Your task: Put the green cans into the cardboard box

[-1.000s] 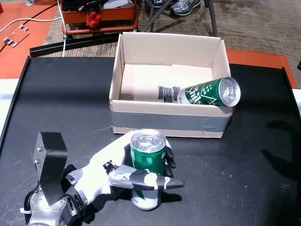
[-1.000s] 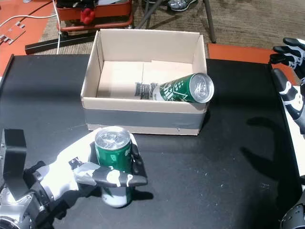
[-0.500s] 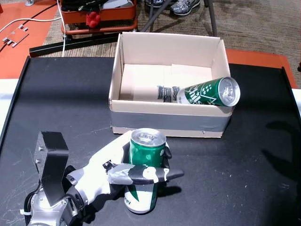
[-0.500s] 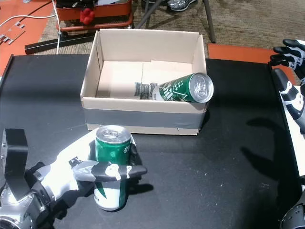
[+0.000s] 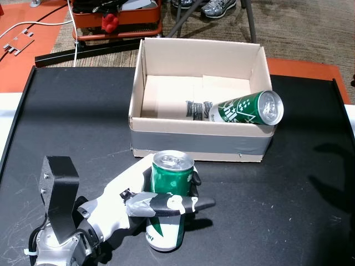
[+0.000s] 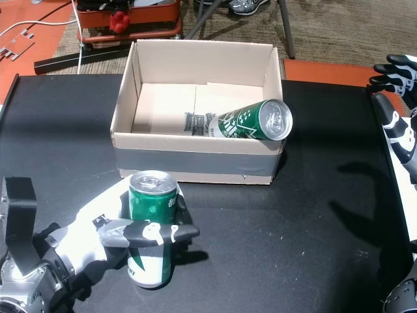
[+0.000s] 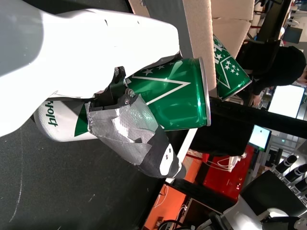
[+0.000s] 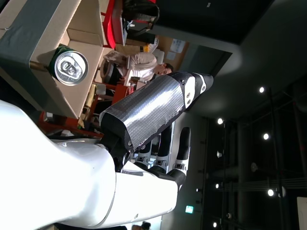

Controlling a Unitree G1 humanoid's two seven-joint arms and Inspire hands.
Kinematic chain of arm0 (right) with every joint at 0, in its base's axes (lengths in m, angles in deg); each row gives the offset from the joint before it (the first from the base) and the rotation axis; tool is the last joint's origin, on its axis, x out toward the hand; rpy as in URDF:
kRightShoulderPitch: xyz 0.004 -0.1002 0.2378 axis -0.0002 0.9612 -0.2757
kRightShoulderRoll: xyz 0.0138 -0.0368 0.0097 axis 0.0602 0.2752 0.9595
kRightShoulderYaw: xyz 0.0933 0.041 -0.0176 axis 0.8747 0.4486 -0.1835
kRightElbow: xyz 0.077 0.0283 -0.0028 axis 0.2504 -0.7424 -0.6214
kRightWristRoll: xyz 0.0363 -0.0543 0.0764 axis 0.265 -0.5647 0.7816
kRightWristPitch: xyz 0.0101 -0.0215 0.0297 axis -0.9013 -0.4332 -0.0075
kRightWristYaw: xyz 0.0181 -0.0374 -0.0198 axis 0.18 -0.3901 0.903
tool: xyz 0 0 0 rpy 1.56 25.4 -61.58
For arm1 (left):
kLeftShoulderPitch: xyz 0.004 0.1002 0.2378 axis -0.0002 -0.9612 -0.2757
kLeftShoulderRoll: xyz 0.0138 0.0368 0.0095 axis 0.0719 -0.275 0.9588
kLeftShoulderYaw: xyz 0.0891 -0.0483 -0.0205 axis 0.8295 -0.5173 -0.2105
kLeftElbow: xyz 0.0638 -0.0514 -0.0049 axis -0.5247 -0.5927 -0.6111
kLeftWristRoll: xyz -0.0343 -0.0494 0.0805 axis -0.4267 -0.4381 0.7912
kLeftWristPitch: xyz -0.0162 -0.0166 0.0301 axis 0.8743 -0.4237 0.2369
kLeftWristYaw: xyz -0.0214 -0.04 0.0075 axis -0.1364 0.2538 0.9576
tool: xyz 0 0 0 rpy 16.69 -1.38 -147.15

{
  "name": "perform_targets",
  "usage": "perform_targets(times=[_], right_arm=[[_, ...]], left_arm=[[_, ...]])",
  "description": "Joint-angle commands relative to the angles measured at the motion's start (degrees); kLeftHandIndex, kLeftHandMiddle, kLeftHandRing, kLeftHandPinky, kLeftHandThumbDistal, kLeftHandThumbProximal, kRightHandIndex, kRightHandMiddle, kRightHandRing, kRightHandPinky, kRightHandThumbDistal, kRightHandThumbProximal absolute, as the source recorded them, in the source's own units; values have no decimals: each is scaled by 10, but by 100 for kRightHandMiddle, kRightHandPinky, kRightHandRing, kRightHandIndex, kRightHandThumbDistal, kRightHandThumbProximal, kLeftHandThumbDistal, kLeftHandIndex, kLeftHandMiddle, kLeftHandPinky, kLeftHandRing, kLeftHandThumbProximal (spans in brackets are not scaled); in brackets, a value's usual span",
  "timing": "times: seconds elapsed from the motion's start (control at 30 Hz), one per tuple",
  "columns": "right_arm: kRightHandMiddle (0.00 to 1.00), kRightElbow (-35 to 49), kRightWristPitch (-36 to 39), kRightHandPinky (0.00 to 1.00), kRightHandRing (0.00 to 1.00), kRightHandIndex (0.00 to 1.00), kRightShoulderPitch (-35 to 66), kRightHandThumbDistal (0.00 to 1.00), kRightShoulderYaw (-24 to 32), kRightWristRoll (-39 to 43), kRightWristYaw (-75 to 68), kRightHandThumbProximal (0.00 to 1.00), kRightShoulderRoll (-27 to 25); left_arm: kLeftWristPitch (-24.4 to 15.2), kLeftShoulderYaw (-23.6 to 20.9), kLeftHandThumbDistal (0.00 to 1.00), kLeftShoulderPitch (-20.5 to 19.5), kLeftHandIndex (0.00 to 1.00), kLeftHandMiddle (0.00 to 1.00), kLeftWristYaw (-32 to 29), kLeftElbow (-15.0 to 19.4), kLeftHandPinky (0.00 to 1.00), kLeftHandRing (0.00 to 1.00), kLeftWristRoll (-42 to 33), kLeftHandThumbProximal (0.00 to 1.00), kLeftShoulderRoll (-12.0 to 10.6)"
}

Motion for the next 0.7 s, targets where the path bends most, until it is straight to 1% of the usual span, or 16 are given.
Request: perform_targets(times=[0.0,0.07,0.13,0.27,0.4,0.47,0.6,0.67], right_arm=[[47,-3,3,57,54,46,-8,100,5,5,0,35,2],[47,-4,4,57,54,46,-8,100,4,4,0,35,1],[47,-5,2,57,54,46,-9,100,5,5,1,35,0],[47,-5,1,57,54,45,-10,100,4,4,1,35,1],[47,-5,-2,57,54,45,-11,100,4,6,3,34,1],[47,-4,-1,57,54,45,-11,100,4,4,1,34,1],[47,-4,0,57,54,45,-11,100,4,4,1,34,1],[47,-3,-1,57,54,45,-11,100,4,4,-1,34,1]], left_arm=[[-6,-3,100,-3,10,32,-3,-2,26,36,-2,0,-1],[-13,1,100,-4,13,33,8,-1,26,37,3,0,-1],[-22,3,100,-5,12,35,16,-1,26,37,7,0,-1],[-33,4,100,-5,19,44,21,-1,27,42,8,0,0],[-21,-1,100,-4,25,51,25,-2,26,47,2,0,-1],[-20,-4,100,-3,25,52,23,-3,27,50,-1,0,-2],[-17,-9,100,-2,27,55,15,-3,31,56,-6,0,-3],[-20,-11,100,-1,31,57,15,-3,33,59,-6,0,-4]])
